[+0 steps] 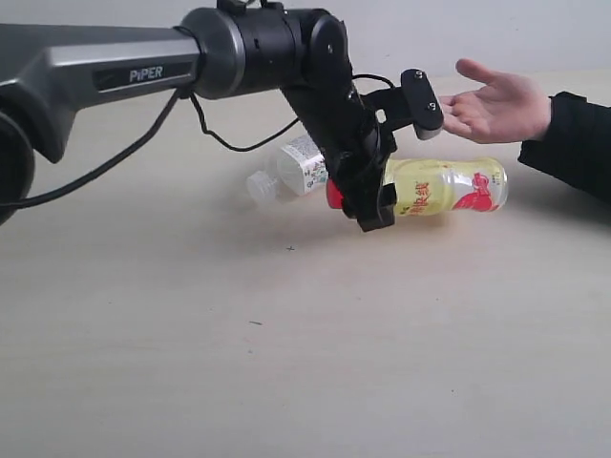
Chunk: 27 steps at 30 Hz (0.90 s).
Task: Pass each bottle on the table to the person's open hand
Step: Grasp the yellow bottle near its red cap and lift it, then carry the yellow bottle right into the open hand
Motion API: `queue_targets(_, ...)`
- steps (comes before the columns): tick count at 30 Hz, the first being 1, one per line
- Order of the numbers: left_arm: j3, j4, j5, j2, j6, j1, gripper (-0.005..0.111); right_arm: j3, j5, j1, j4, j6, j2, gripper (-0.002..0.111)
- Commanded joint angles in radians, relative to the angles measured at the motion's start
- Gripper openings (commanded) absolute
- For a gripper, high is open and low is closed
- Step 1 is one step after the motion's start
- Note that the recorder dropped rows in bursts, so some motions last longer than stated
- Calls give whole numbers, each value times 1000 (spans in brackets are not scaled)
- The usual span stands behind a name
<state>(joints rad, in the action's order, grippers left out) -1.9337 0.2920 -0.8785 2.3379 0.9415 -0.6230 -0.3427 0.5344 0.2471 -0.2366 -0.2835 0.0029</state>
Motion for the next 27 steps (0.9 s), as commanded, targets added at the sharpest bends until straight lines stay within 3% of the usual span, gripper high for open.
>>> queue_targets(1, -8, 3, -135, -73, -10, -6, 0, 3, -7, -3, 3, 0, -3, 0)
queue_targets(5, -8, 34, -201, -141, -59, -6, 0, 3, -7, -3, 3, 0, -3, 0)
queue_targets(12, -8, 39, -185, -248, -218, -6, 0, 3, -7, -3, 3, 0, -3, 0)
queue_targets(16, -8, -17, -184, -279, -169, -6, 0, 3, -7, -3, 3, -2, -3, 0)
queue_targets(18, -8, -44, -180, -286, -83, -6, 0, 3, -7, -3, 3, -2, -3, 0)
queue_targets(23, -8, -46, -161, -286, 472, -6, 0, 3, -7, -3, 3, -2, -3, 0)
queue_targets(27, -8, -35, -32, -286, 587, -6, 0, 3, -7, -3, 3, -2, -3, 0)
